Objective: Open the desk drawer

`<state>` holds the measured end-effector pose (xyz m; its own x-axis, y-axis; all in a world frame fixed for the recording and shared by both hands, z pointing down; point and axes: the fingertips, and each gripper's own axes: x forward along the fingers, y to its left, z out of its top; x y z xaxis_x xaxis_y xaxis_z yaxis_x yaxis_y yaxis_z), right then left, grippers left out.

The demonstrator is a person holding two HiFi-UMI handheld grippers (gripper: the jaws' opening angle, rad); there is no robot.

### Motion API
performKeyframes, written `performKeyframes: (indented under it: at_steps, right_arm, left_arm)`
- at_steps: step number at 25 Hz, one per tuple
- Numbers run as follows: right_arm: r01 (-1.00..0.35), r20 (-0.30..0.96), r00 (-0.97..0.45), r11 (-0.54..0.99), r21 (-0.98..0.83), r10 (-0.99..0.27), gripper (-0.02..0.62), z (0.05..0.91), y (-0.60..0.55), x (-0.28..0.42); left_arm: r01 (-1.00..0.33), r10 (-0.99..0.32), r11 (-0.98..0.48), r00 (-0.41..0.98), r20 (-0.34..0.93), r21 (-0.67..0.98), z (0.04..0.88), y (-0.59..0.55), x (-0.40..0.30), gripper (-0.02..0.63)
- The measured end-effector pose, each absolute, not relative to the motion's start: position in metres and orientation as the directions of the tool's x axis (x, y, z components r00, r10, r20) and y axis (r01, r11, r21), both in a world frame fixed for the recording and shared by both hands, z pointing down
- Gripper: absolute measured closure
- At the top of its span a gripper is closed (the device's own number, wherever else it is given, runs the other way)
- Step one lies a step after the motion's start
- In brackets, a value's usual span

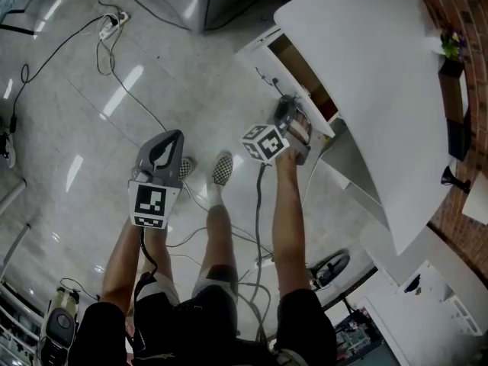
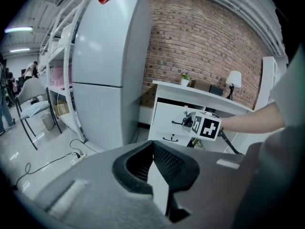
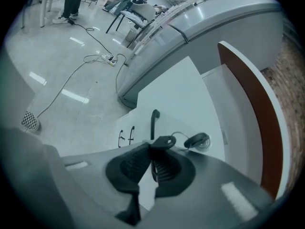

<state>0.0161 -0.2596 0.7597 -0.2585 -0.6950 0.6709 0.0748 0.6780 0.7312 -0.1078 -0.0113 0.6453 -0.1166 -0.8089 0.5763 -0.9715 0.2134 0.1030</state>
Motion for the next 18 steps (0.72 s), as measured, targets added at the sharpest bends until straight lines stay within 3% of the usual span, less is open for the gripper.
performKeyframes:
  at_steps: [18]
  right_arm:
    - [0.075,0.684,-0.229,0.688,0.722,-0.692,0.575,0.759,-0.212,0.019]
  left_arm:
    - [-0.983,-0.815,0.152,-0.067,0.575,0.101,0.643,0.02,-0.118,0.595]
